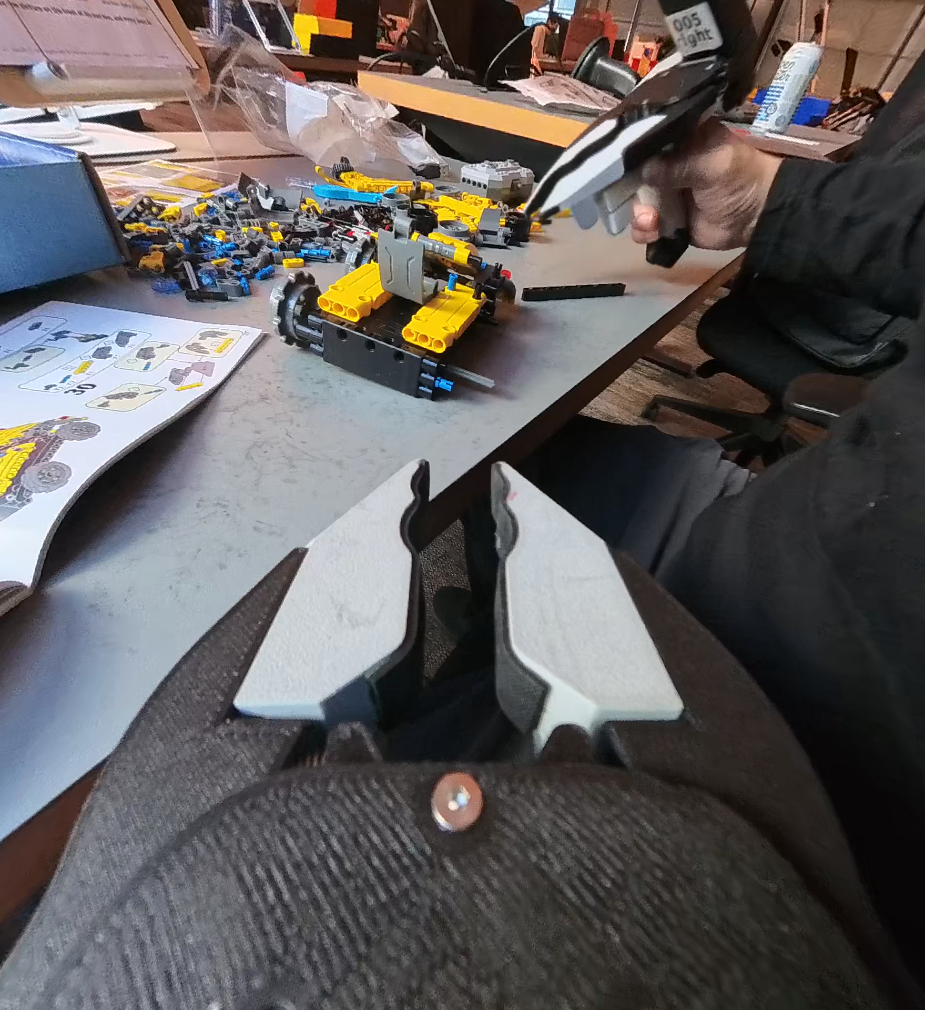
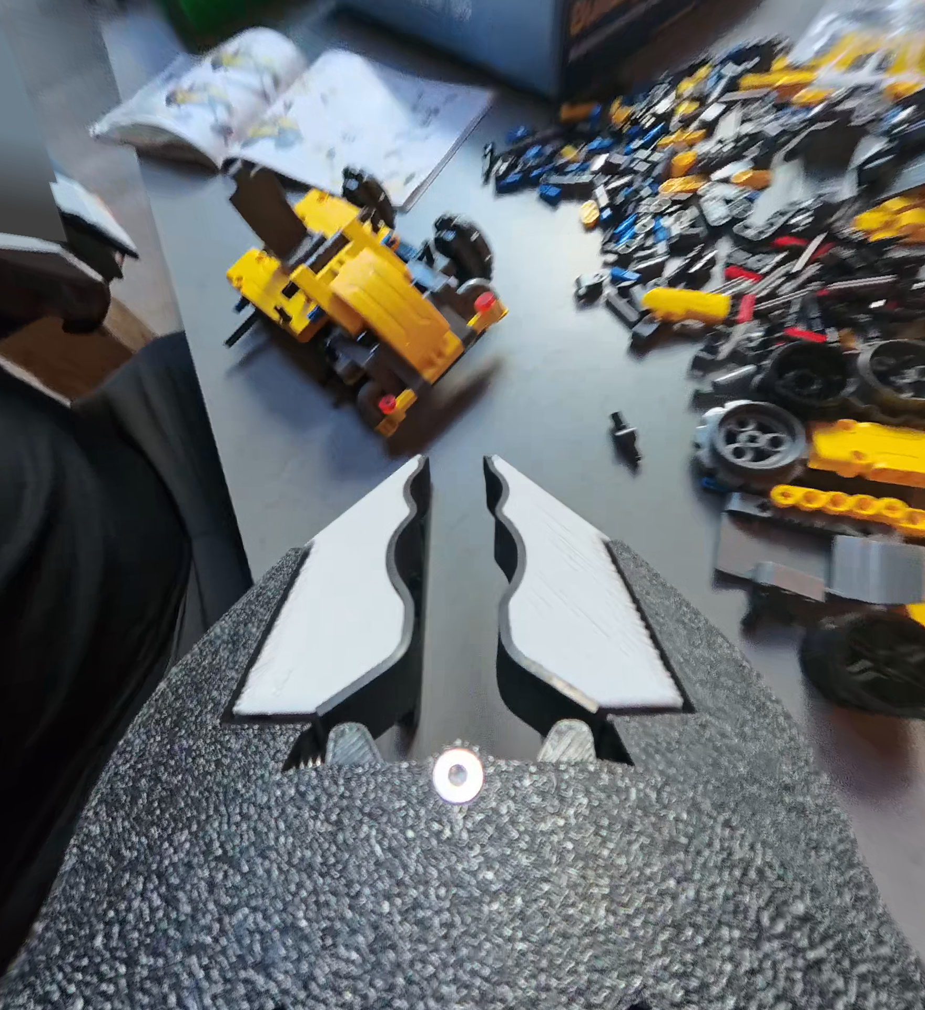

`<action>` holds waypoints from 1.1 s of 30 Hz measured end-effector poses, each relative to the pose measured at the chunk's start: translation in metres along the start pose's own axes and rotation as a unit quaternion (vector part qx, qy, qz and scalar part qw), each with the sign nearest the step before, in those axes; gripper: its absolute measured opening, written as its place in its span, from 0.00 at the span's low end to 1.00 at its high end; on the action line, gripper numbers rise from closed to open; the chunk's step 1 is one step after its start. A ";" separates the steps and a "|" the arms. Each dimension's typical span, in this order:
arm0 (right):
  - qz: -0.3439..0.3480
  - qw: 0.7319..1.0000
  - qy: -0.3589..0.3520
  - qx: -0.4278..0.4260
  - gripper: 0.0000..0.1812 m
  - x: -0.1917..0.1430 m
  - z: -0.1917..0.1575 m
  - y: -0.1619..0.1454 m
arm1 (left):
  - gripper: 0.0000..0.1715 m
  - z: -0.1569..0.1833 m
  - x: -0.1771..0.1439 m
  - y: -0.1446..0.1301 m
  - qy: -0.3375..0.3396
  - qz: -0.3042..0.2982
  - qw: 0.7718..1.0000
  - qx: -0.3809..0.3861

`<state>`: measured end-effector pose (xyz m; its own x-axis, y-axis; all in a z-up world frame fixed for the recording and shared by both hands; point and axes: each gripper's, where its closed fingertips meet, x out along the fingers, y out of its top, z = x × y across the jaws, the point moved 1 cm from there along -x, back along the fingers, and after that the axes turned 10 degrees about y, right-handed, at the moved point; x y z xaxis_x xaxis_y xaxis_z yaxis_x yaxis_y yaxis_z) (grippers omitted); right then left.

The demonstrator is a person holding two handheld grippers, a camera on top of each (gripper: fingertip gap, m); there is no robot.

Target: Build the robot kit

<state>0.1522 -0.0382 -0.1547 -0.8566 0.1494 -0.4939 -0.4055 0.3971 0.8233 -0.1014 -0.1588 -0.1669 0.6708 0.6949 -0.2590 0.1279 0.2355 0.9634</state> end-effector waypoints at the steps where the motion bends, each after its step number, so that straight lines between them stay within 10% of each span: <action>1: 0.014 1.000 -0.015 0.003 0.11 -0.006 0.006 0.003 | 0.11 0.000 0.001 0.000 0.001 0.000 1.000 0.000; 33: 0.184 0.914 -0.356 0.061 0.12 -0.152 0.057 -0.037 | 0.07 -0.012 0.019 0.006 0.028 0.008 0.999 0.026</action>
<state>0.3160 -0.0243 -0.1262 -0.4853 0.8272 -0.2832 -0.0565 0.2936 0.9543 -0.0961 -0.1359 -0.1666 0.6309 0.7363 -0.2447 0.1564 0.1882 0.9696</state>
